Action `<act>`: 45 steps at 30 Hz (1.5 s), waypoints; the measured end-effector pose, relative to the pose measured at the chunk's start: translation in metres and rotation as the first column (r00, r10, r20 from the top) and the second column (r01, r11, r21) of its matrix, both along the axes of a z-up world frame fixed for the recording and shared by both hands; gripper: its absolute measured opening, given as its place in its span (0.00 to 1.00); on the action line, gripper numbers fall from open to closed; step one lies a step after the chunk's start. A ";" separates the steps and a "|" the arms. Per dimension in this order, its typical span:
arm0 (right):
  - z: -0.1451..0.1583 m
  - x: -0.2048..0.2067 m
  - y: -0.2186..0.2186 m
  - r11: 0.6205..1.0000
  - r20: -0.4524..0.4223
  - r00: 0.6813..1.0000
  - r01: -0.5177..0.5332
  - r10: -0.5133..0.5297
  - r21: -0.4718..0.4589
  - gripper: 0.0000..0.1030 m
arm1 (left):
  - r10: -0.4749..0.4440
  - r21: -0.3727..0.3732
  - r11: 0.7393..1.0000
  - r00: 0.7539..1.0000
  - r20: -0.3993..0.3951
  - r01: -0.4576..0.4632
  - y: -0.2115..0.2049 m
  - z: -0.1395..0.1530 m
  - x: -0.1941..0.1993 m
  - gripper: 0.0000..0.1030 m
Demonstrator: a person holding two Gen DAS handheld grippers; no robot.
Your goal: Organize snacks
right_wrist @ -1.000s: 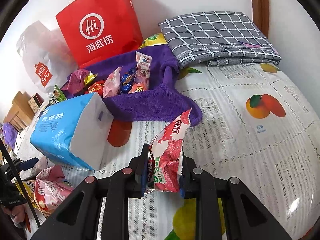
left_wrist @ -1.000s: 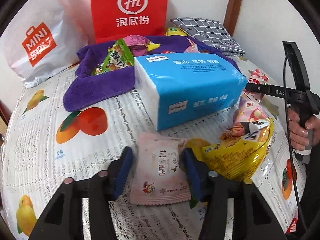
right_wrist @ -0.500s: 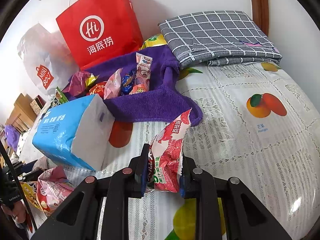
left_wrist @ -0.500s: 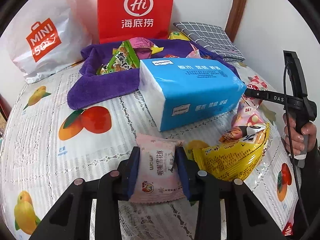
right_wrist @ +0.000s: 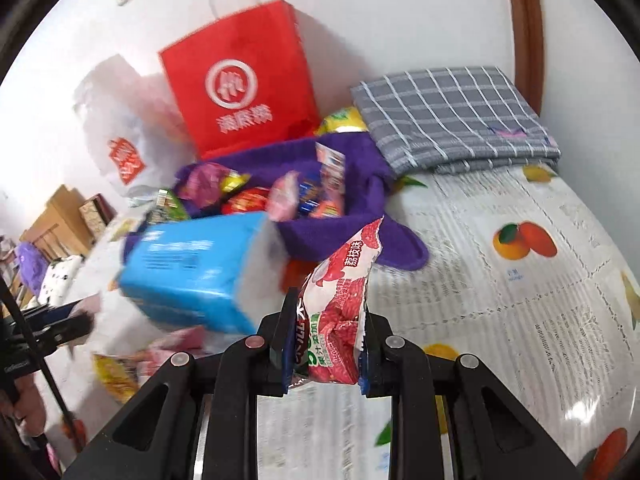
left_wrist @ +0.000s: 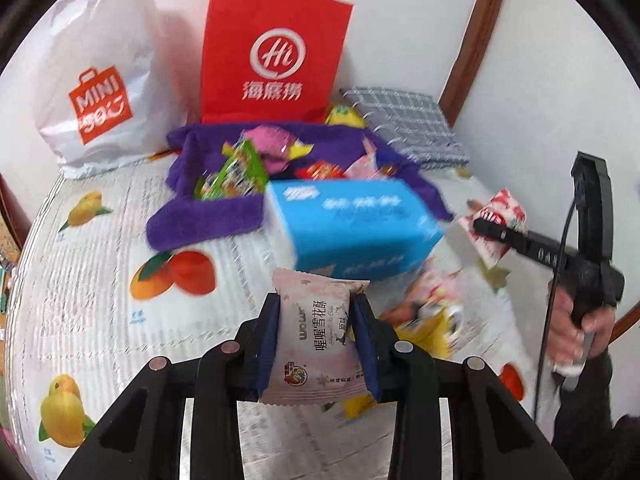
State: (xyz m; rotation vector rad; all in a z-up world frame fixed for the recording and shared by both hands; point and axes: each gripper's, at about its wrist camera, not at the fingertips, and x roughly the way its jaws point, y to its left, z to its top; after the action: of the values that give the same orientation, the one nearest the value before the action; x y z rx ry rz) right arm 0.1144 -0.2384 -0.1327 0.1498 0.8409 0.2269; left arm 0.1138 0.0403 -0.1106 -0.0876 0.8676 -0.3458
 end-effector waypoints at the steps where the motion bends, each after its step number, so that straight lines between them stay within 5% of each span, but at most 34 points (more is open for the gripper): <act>1: 0.004 -0.002 0.003 1.000 0.004 1.000 -0.010 0.010 0.007 0.23 | -0.005 -0.013 1.000 1.000 0.007 0.005 -0.004 0.005 0.002 0.33; 18: 0.075 -0.004 0.046 0.995 0.094 0.992 -0.091 0.088 0.029 0.23 | 0.022 -0.065 0.998 0.997 0.072 -0.017 -0.036 0.063 0.029 0.33; 33: 0.091 0.035 0.057 0.995 0.120 0.989 -0.087 0.082 0.040 0.23 | 0.110 -0.137 0.986 0.987 0.120 -0.093 -0.006 0.083 0.062 0.33; 45: 0.081 0.084 0.075 0.994 0.104 0.990 -0.103 0.098 0.047 0.23 | 0.170 -0.142 0.978 0.978 0.124 -0.152 0.010 0.071 0.098 0.33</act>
State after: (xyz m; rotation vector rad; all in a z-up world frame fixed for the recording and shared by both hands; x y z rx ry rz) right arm 0.1980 -0.1635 -0.0518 0.1437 0.7422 0.3489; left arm 0.2113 0.0500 -0.0392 -0.2527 0.6973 -0.2531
